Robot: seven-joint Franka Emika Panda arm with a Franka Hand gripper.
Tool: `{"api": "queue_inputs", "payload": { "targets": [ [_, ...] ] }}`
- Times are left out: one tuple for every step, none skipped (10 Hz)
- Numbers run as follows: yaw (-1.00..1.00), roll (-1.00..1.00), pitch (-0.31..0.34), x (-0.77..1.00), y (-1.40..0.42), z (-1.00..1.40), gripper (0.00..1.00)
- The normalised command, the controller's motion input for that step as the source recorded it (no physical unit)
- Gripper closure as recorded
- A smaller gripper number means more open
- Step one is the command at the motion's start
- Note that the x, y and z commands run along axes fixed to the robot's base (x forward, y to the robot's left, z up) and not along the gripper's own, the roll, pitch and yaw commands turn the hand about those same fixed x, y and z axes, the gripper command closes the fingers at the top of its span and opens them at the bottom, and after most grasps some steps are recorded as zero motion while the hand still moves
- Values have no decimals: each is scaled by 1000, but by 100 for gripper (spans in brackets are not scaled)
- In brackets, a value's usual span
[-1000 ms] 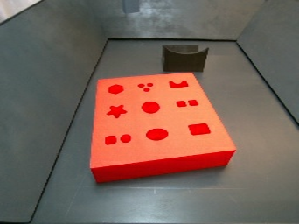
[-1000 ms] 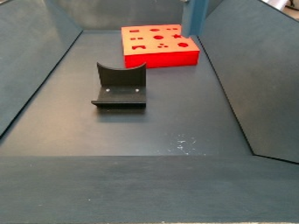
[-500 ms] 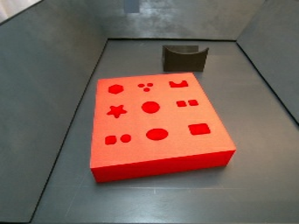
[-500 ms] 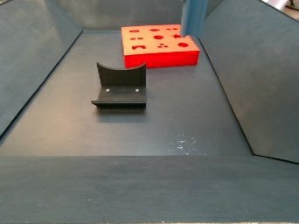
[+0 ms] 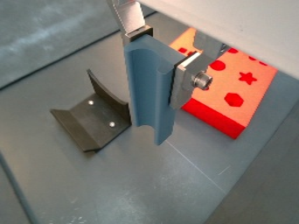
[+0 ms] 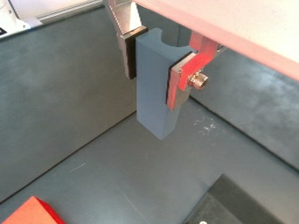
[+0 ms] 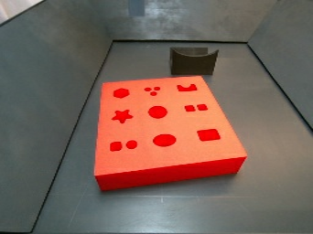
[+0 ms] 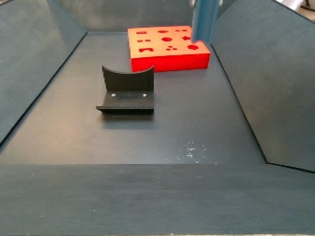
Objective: Pick up the arch object. Move up. Place the arch object on the fixture. Regrasp the arch object. Rotate the arch object. Move to above the board. Insert the arch object.
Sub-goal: Rotate the arch object.
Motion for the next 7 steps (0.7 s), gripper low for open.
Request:
{"api": "queue_inputs", "payload": {
  "targets": [
    [-82, -100, -7, 13, 5, -1000, 100],
    [-70, -68, -24, 10, 10, -1000, 100],
    [-60, -29, -42, 8, 15, -1000, 100],
    [-53, -6, -42, 11, 20, -1000, 100],
    [-45, 11, -33, 17, 24, -1000, 100],
    [-33, 33, -25, 23, 27, -1000, 100],
    [-23, 47, -19, 27, 28, -1000, 100]
  ]
}}
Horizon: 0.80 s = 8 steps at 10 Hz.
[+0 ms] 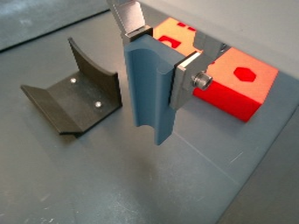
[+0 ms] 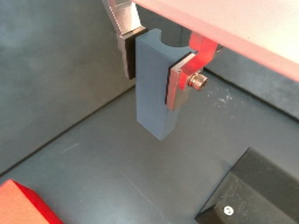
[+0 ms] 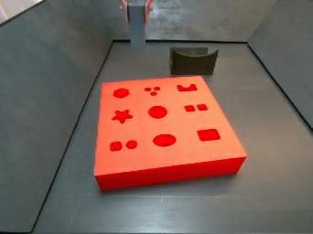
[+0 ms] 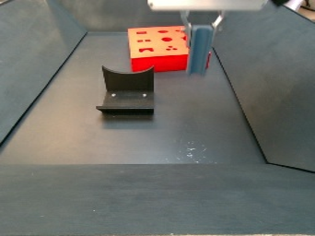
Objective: Pick up the arch object. Move up. Place the arch object on the fixture. Regrasp the arch object. Rotate the arch object. Move to above the board. Insert the arch object.
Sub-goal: Rotate the arch object.
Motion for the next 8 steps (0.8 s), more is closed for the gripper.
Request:
{"api": "queue_inputs", "payload": {
  "targets": [
    [-14, 61, -17, 30, 25, -1000, 100],
    [-2, 75, -21, 31, 24, -1000, 100],
    [4, 96, -26, 33, 22, -1000, 100],
    [8, 109, -25, 32, 21, -961, 100],
    [12, 125, -25, 32, 16, -855, 100],
    [15, 136, -26, 33, 10, -752, 100],
    [17, 136, -27, 35, 7, -654, 100],
    [14, 134, -25, 35, 9, -528, 100]
  ]
}}
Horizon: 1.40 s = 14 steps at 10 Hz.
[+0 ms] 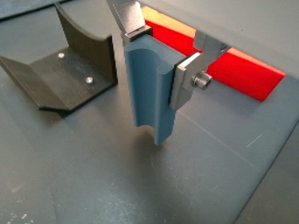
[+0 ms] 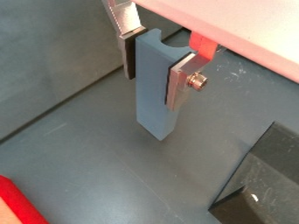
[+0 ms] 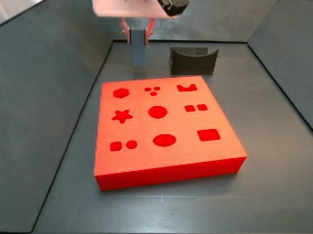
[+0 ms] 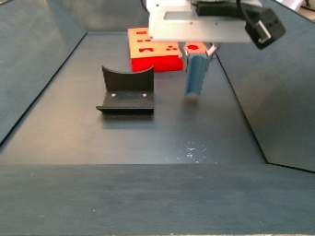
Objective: Pick up the arch object. Move up. Place the arch object on the fixture. Regrasp the arch object. Rotate the arch object. Move to above the board. Insert the arch object.
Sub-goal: Rotate the arch object.
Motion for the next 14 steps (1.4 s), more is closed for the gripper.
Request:
{"api": "queue_inputs", "payload": {
  "targets": [
    [14, 133, -22, 37, 6, -436, 100],
    [16, 135, -19, 38, 5, -347, 100],
    [14, 149, -18, 41, 4, -235, 100],
    [13, 155, -6, 0, 0, 0, 0],
    [13, 152, -5, 0, 0, 1000, 0],
    [14, 141, 16, -21, -9, 1000, 0],
    [17, 120, 30, -34, -19, 1000, 0],
    [15, 47, 41, -21, -12, 748, 0],
    [14, 14, 47, -19, -11, 633, 0],
    [10, -43, 49, -19, -9, 411, 0],
    [9, -66, 49, -16, -8, 307, 0],
    [1000, -8, 4, 0, 0, 0, 0],
    [1000, -8, 4, 15, 4, -89, 0],
    [1000, -7, 3, 27, -1, -65, 0]
  ]
}}
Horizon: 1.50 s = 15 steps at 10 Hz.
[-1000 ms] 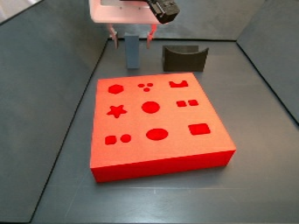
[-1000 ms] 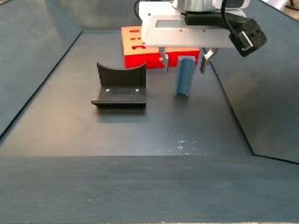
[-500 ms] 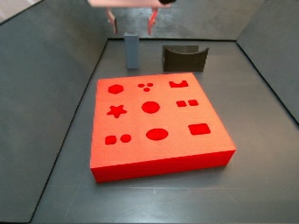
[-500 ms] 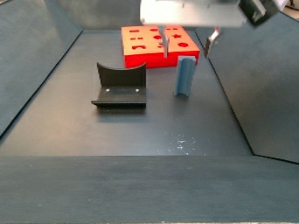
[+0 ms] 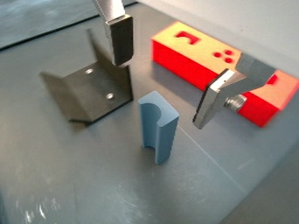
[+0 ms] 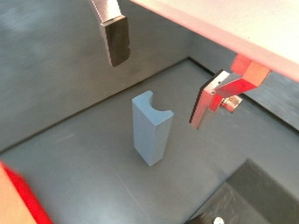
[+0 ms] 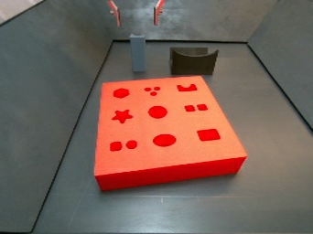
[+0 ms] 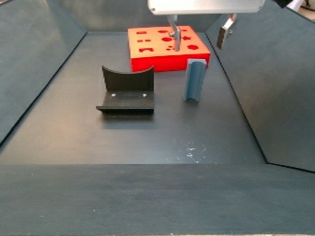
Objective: Pick up the arch object. Move up. Place the arch object on the fixture. Regrasp the arch object. Rotate the arch object. Move to above the board. Insert the arch object.
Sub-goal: Rotate the arch object.
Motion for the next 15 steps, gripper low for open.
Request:
{"api": "queue_inputs", "payload": {
  "targets": [
    [1000, -7, 3, 31, 3, -46, 0],
    [1000, -7, 3, 31, 4, -43, 0],
    [1000, -7, 2, 33, 4, -40, 0],
    [1000, -7, 2, 34, 4, -36, 0],
    [1000, -7, 2, 34, 4, -35, 0],
    [1000, -8, 2, 35, 4, -34, 0],
    [1000, -8, 2, 35, 4, -33, 0],
    [1000, -8, 2, 35, 3, -32, 0],
    [1000, -8, 2, 35, 3, -32, 0],
    [1000, -8, 3, 36, 3, -32, 0],
    [1000, -9, 3, 36, 3, -32, 0],
    [1000, -9, 3, 36, 3, -31, 0],
    [1000, -9, 3, 36, 3, -31, 0],
    [1000, -9, 3, 36, 2, -31, 0],
    [1000, -10, 3, 36, 3, -31, 0]
  ]
}}
